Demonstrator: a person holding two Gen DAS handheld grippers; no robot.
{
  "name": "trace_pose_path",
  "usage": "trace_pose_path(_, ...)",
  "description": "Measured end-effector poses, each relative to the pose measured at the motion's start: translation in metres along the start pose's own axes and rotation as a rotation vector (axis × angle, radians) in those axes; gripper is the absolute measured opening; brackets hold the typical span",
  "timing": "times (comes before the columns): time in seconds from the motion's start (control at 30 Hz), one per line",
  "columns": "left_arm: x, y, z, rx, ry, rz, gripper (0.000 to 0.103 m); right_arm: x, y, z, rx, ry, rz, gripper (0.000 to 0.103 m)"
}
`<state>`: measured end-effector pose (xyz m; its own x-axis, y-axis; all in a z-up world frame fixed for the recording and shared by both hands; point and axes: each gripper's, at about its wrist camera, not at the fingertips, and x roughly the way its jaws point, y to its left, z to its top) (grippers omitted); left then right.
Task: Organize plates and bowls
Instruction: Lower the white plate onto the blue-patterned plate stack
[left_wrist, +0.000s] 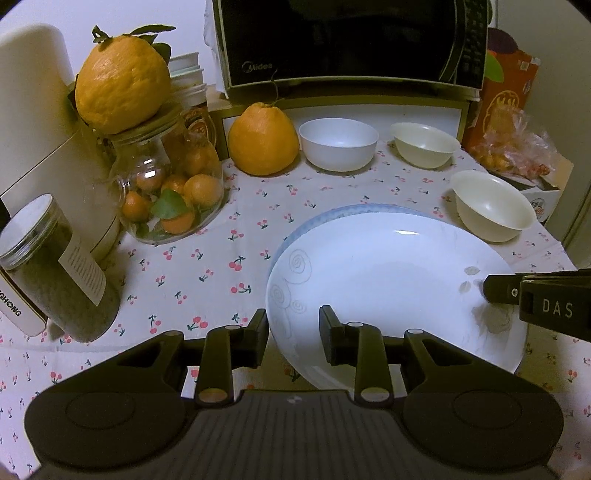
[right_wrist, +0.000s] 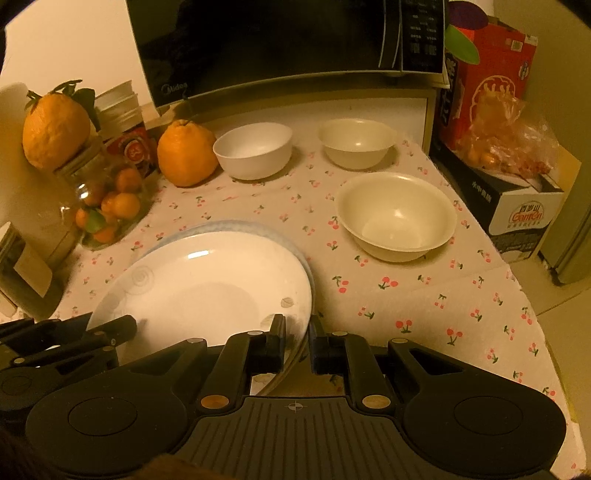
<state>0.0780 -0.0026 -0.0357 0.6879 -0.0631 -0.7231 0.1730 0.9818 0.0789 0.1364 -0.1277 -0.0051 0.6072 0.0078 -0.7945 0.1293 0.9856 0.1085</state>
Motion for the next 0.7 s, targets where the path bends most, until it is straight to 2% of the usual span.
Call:
trace_pose_path(0.27,0.0056,0.0,-0.0004,-0.007,0.018,0.007,0.028,0.0033,0.0056,-0.0009,-0.035,-0.009,-0.028,0.013)
trace_pose_path(0.7,0.0055,0.0039,0.001,-0.043,0.036,-0.016,0.029,-0.0003,0.0025,0.0007,-0.008,-0.008,0.002,0.017)
